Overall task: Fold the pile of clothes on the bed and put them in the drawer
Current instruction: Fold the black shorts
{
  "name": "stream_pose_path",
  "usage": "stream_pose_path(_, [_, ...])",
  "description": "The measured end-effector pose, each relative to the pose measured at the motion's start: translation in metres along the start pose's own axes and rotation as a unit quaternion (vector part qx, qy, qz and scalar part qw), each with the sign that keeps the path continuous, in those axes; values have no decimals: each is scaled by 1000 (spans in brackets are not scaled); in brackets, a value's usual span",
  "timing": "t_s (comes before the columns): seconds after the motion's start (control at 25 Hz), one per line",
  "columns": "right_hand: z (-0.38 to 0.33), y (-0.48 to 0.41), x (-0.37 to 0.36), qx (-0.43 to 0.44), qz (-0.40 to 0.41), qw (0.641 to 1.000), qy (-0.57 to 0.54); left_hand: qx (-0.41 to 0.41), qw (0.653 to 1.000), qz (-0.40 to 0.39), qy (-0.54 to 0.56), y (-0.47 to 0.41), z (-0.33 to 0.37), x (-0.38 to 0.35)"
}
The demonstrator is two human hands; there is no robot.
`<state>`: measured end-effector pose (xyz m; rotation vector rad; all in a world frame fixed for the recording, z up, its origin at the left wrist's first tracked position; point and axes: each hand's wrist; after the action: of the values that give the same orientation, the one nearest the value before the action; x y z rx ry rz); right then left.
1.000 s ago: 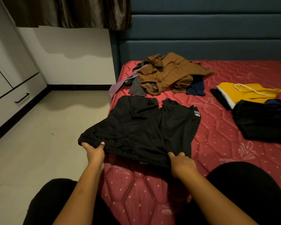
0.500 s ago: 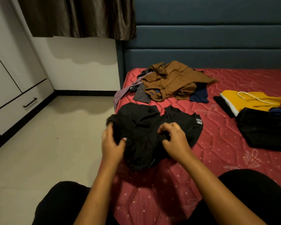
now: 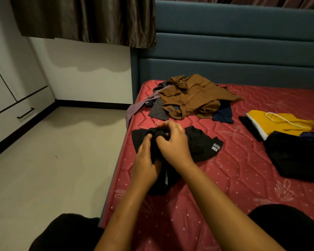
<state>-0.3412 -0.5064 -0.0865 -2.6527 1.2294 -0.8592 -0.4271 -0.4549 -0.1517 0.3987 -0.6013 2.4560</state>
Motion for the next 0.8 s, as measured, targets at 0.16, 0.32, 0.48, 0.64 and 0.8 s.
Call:
stream_pose_path(0.16, [11,14,-19,50,-36,998,19,12,1000,15,-24,-1,-15,5])
stream_pose_path(0.32, [15,6,-13,-12,21,999,-41,2,999,14,-45,3,-11,0])
stream_pose_path(0.48, [14,7,-9,3,68,997,-28,-2,1000,-28,1,13,0,-12])
stream_pose_path(0.64, [10,15,-4,-3,-52,999,-11,50,987,-47,145,20,9,-21])
stream_pose_path(0.8, [-9,-5,30,70,-203,976,22,28,992,32,117,-4,22,-5])
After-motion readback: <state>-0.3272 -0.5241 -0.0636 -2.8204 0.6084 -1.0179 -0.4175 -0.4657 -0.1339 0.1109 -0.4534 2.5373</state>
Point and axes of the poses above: each hand's wrist, its own y-axis away from the middle knuckle, its own x-axis out of the back of the hand, z = x × y, and after that the axes turned 1 degree about -z, right-handed
